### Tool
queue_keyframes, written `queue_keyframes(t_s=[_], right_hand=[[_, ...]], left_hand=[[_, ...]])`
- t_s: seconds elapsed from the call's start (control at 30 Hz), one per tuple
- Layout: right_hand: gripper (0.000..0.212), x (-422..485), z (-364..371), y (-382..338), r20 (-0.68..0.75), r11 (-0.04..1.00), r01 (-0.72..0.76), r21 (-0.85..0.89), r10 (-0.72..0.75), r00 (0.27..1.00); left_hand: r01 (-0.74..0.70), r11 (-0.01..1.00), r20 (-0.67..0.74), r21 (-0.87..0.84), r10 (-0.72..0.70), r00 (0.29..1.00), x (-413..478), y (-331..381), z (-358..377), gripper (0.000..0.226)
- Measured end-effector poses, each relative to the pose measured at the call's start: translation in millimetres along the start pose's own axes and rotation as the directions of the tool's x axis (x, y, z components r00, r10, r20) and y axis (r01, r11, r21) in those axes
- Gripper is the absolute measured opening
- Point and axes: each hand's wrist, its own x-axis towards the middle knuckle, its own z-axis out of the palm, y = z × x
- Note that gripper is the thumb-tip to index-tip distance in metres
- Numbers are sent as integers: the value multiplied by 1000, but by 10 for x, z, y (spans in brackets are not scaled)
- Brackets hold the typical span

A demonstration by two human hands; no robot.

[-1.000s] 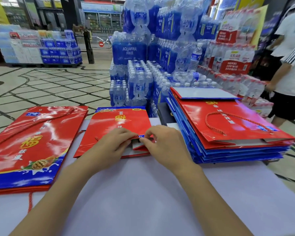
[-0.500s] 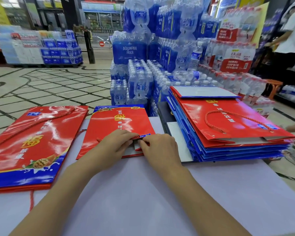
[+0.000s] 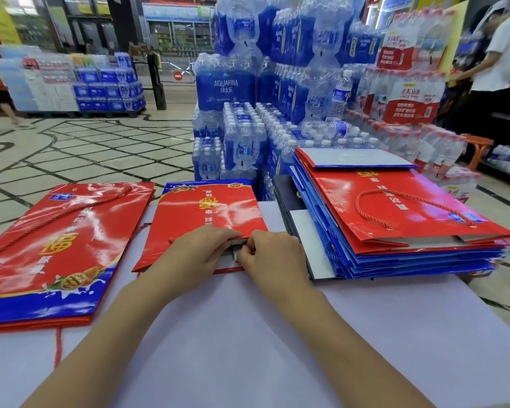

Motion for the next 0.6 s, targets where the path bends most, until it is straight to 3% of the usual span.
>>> queue_keyframes(t_s=[0.27, 0.47, 0.6], right_hand=[[16, 7, -32, 37, 55, 997, 35, 71, -39, 998], [13, 15, 1, 79, -318, 991, 121, -61, -134, 939], [14, 21, -17, 95, -405, 985, 152, -82, -172, 898]], left_hand=[[55, 998, -112, -5, -55, 992, -12, -39, -18, 31], [112, 977, -189, -182, -147, 971, -1, -31, -102, 25], [183, 941, -180, -286, -240, 954, 0, -16, -152, 15]])
